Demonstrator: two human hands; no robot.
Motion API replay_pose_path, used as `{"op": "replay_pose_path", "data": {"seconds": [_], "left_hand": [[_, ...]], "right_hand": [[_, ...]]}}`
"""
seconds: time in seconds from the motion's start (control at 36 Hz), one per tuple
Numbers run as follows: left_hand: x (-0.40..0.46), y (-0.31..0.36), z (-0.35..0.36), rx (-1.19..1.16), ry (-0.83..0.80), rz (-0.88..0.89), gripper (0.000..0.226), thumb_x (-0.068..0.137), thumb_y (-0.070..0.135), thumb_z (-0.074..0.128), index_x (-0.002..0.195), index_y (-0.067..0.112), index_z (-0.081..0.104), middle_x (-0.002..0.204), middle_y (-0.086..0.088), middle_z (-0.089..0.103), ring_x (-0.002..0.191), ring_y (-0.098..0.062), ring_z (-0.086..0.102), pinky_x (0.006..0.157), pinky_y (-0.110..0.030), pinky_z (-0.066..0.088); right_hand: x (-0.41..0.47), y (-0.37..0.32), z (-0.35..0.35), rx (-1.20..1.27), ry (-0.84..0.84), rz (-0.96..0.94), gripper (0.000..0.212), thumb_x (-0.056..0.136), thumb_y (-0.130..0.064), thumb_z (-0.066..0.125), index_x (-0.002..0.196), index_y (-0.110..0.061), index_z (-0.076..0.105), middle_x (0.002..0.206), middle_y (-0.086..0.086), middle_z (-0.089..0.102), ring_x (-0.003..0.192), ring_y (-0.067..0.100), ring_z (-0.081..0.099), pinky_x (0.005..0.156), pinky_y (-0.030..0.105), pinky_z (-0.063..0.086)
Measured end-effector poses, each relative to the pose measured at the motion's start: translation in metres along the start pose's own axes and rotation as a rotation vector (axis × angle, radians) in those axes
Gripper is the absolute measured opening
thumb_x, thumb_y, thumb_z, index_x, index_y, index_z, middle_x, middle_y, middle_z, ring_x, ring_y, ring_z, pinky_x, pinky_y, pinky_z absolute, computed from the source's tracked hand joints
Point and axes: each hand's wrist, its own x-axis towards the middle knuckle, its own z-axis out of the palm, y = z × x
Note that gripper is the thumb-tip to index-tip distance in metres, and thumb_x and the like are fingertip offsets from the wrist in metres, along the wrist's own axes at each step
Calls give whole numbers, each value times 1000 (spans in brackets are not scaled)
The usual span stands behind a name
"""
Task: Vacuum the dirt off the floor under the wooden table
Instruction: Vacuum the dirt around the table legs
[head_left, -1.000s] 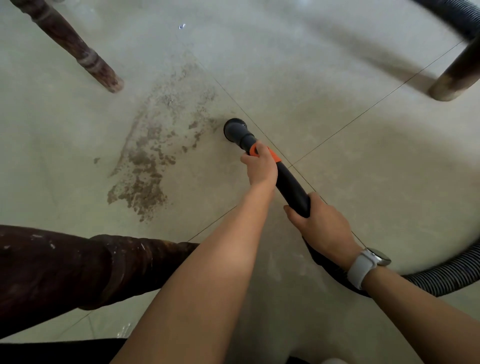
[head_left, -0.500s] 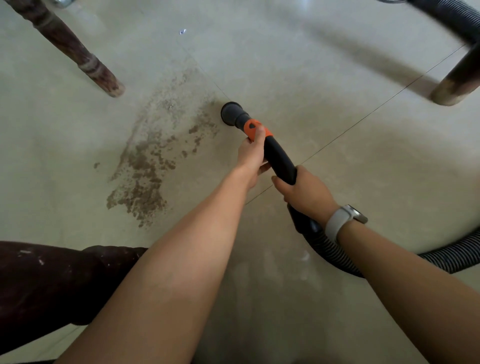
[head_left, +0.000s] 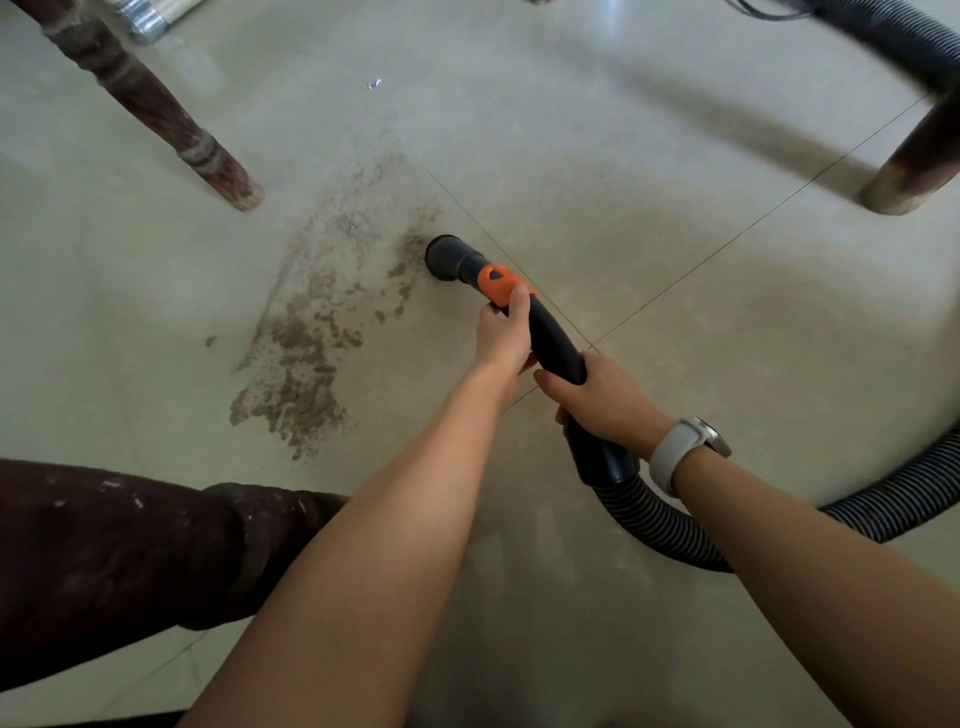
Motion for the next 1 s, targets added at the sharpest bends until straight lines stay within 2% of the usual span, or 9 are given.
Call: {"op": "replay_pose_path", "data": {"seconds": [0.14,0.19,0.31,0.36,0.5,0.58,0.69,0.86,1.0], "left_hand": [[-7,-5,-2,-12,17,-10,48,99,43,42,136,13,39,132,-6,52,116,-26,53,90,-41,51],[-7,-8,-5,-6,40,-14,51,98,44,42,138,13,38,134,-6,51,117,-26,52,94,-43,49],[-7,-8,-12,-37,79,-11,48,98,42,42,135,12,41,131,-7,52,109,-23,53,87,-39,51],[-6,-7,-16,-46,96,-14,48,99,42,41,136,12,40,132,-7,52,113,-25,53,87,-39,50],[-7,-9,-22,-68,195,-9,49,98,42,42,137,12,41,134,-8,52,121,-29,51,100,-45,46],[-13,-13,-24,-109,241,-9,50,98,42,43,137,12,41,134,-8,52,121,-28,51,102,-45,44],[-19,-18,-27,-126,271,0,50,98,42,41,138,11,40,135,-7,51,121,-27,51,103,-45,43],[-26,-25,-31,-127,274,-6,50,98,41,42,138,11,39,136,-7,50,123,-28,50,102,-48,44],[-30,-28,-34,-146,274,1,51,98,40,43,140,12,37,138,-8,49,124,-28,49,103,-48,44]], "right_hand": [[-7,2,4,67,-43,9,17,93,-35,56,84,-22,49,70,2,67,58,15,64,66,33,56],[-9,0,5,79,-65,8,17,93,-34,56,83,-23,48,69,2,66,58,15,64,66,32,56],[-7,-5,9,93,-99,8,17,93,-33,56,90,-18,50,69,2,66,56,15,63,65,32,56],[-5,-8,11,91,-109,9,18,93,-33,56,93,-16,49,69,2,66,57,14,63,63,30,55],[-5,-16,17,84,-151,-4,21,93,-35,56,95,-15,51,70,3,65,58,15,63,67,32,56],[-7,-15,22,84,-172,3,25,92,-38,57,97,-14,52,70,3,66,59,16,64,69,35,57],[-10,-15,26,85,-178,-3,26,91,-37,58,96,-12,52,71,5,66,57,15,63,64,31,56],[-17,-11,28,60,-203,-4,23,91,-37,58,92,-15,53,70,3,67,59,17,65,70,37,58],[-21,-10,30,57,-199,-21,26,91,-35,59,98,-10,55,71,5,68,61,21,66,71,39,59]]}}
